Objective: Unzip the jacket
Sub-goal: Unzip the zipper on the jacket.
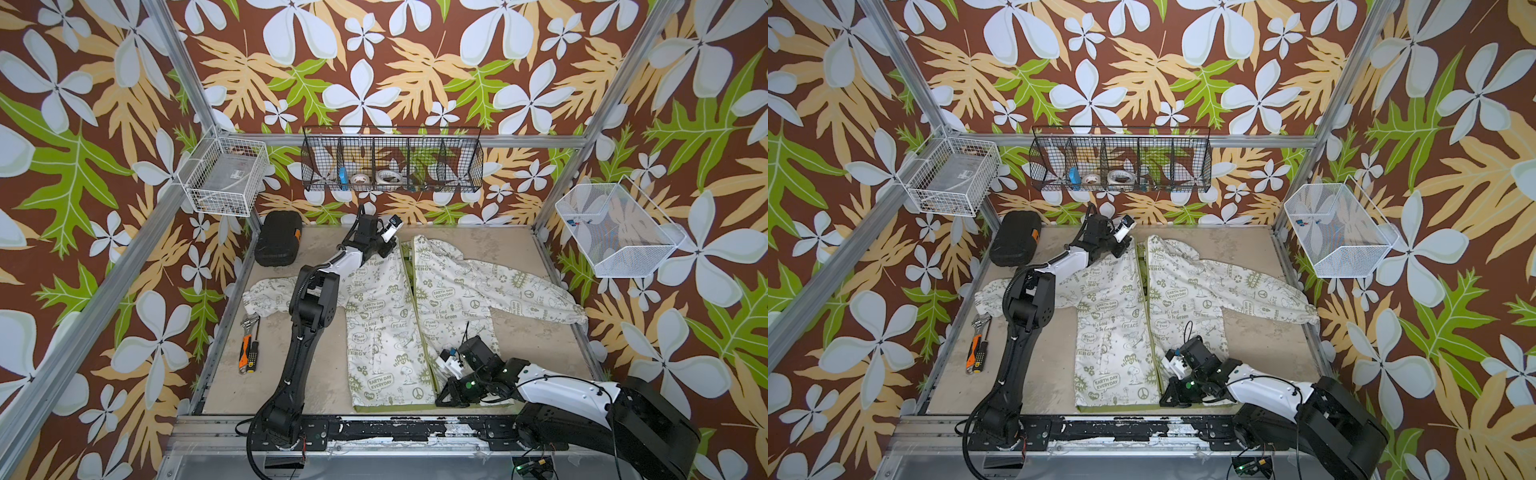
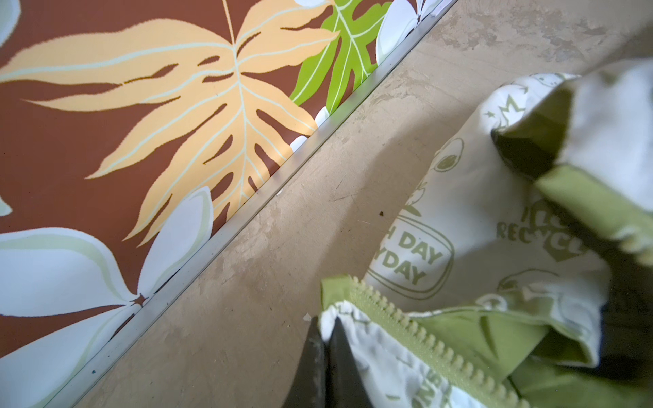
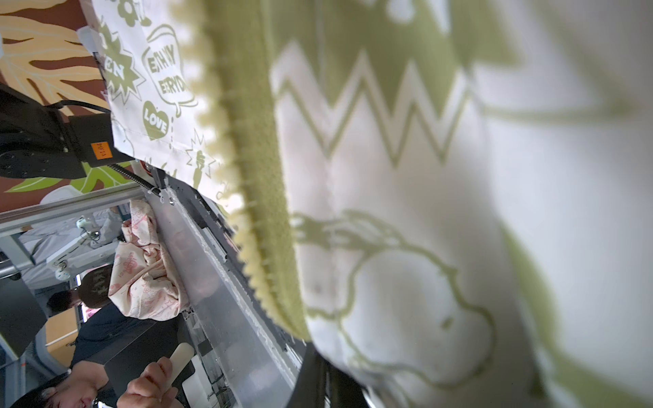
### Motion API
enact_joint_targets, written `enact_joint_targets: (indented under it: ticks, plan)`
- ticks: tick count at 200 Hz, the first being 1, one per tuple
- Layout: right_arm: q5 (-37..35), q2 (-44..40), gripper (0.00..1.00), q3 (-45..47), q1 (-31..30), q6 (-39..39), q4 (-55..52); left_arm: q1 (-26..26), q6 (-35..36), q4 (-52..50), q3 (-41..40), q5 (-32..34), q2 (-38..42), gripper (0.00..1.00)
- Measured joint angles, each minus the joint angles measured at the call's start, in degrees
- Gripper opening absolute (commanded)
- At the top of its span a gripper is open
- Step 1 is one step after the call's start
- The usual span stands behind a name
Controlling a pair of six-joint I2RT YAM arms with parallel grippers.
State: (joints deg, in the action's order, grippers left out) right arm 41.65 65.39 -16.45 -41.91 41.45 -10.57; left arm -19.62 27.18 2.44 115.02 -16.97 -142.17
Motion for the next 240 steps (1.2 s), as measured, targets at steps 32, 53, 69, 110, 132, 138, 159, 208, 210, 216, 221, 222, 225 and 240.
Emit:
enact_joint_targets:
  ticks: [32, 53, 69, 110, 132, 138, 159, 208, 210, 216, 221, 222, 225, 240]
  plan:
    - [0.1, 3.7, 0.0, -5.9, 2.4, -1.6, -2.3, 0.1, 0.0, 1.2, -0.5, 0.4, 0.6, 0.0]
    - [1.2, 4.4, 0.0, -5.0, 2.4, -1.9, -1.8, 0.1, 0.2, 1.9, -0.9, 0.5, 1.1, 0.0]
    - [1.9, 4.3, 0.0, -2.7, 2.5, -2.5, -1.8, 0.1, 0.2, 2.1, -0.7, 0.9, 1.1, 0.0]
    - [3.3, -4.9, 0.0, 1.0, 2.4, -1.3, -4.6, 0.2, 0.2, 2.3, -0.1, 3.0, 1.1, 0.0]
    - [1.7, -7.7, 0.0, -1.2, 3.3, -1.5, -7.7, 0.3, 0.7, 3.1, -1.0, 3.0, 1.2, 0.0]
    - [1.1, -7.7, 0.0, -2.3, 3.8, -2.0, -8.6, 0.3, 1.4, 3.3, -1.6, 2.8, 1.3, 0.0]
    - [-0.7, -5.7, 0.0, -6.1, 5.9, -4.7, -10.1, 0.4, 2.2, 3.8, -4.7, -0.5, 2.9, 0.0]
    - [-1.2, -3.2, 0.62, -8.4, 6.3, -8.5, -13.4, 0.5, 6.5, 7.9, -16.7, -12.2, 11.8, 0.56]
    - [-1.3, -3.5, 0.67, -8.5, 6.3, -8.5, -13.6, 0.5, 6.5, 8.1, -17.1, -12.4, 12.1, 0.68]
    - [-1.5, -4.2, 0.78, -9.2, 6.3, -8.5, -14.1, 0.5, 6.6, 8.3, -18.1, -12.6, 12.8, 0.99]
    - [-1.8, -4.7, 0.8, -10.0, 6.3, -8.5, -14.6, 0.5, 6.6, 8.8, -18.9, -12.6, 13.3, 1.0]
    - [-1.9, -4.9, 0.81, -10.3, 6.3, -8.5, -14.8, 0.4, 6.6, 9.0, -19.2, -12.5, 13.5, 1.0]
    - [-2.4, -5.1, 0.81, -10.9, 6.3, -8.5, -15.1, 0.4, 6.6, 9.6, -19.7, -12.3, 13.8, 1.0]
    - [-5.2, -5.8, 0.83, -15.2, 6.3, -8.8, -16.5, 0.4, 5.1, 13.1, -23.2, -9.0, 15.7, 1.0]
